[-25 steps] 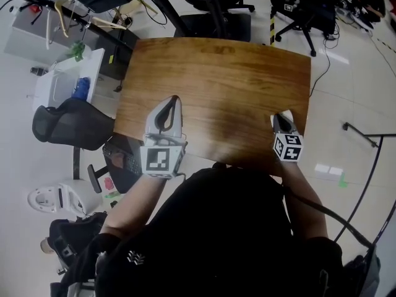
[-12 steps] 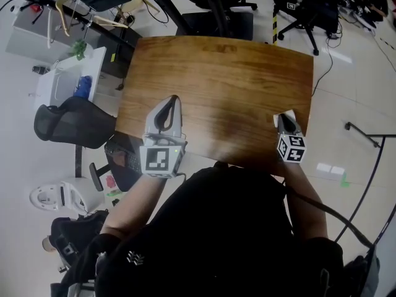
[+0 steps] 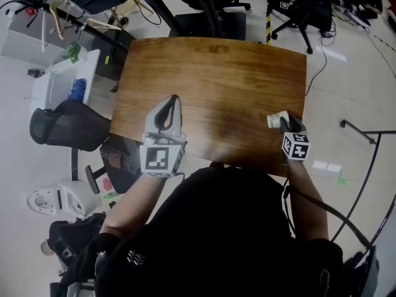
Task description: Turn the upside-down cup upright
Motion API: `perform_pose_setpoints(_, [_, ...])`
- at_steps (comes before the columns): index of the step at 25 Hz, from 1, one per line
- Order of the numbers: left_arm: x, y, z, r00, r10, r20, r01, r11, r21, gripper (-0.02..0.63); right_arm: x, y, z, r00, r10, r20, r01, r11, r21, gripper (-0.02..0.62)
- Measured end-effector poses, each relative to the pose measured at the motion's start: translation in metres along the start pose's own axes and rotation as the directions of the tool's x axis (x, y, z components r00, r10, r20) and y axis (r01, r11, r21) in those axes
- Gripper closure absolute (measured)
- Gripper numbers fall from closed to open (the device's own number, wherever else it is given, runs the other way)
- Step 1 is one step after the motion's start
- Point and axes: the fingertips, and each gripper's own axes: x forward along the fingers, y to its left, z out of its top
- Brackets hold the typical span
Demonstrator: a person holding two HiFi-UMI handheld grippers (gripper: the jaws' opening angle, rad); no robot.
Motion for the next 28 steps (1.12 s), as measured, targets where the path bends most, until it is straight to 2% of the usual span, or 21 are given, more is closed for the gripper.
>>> perform_pose_setpoints(1, [0.001, 0.0, 0.001, 1.0, -0.001, 0.002, 0.001, 1.0, 0.0, 0.606, 0.001, 0.003, 0.001, 1.0, 0.01, -0.005, -0.01, 1.0, -0.013, 0.459])
perform_pose_setpoints(4, [0.004, -0.001, 0.002, 1.0, 0.0, 0.006, 0.0, 1.0, 0.002, 0.606, 0.004, 0.011, 0.004, 0.999, 0.039, -0.02, -0.04, 0.998, -0.053, 0.463])
perform_pose_setpoints(7, [0.007, -0.004, 0.003, 1.0, -0.005, 0.012, 0.005, 1.0, 0.003, 0.606, 0.001, 0.022, 0.012, 0.999, 0.053, -0.01, -0.053, 0.988, -0.146, 0.49])
perform_pose_setpoints(11, [0.01, -0.005, 0.004, 1.0, -0.013, 0.015, 0.013, 1.0, -0.006, 0.606, -0.006, 0.047, 0.023, 0.996, 0.09, 0.003, -0.085, 0.95, -0.299, 0.534])
perform_pose_setpoints(15, [0.013, -0.008, 0.005, 0.999, -0.024, 0.024, 0.024, 1.0, -0.004, 0.606, -0.009, 0.073, 0.021, 0.988, 0.153, -0.032, -0.153, 0.914, -0.374, 0.554])
perform_pose_setpoints(18, [0.012, -0.006, 0.004, 0.999, -0.026, 0.026, 0.026, 1.0, -0.008, 0.606, -0.008, 0.089, 0.016, 0.984, 0.165, -0.065, -0.177, 0.877, -0.447, 0.575])
perform_pose_setpoints(21, [0.011, -0.003, 0.001, 0.999, -0.027, 0.02, 0.027, 1.0, -0.008, 0.606, -0.004, 0.098, 0.006, 0.98, 0.173, -0.096, -0.198, 0.86, -0.47, 0.577])
perform_pose_setpoints(28, [0.008, 0.003, 0.0, 0.999, -0.034, 0.03, 0.034, 0.999, -0.008, 0.606, -0.001, 0.104, -0.004, 0.98, 0.171, -0.098, -0.198, 0.858, -0.474, 0.572])
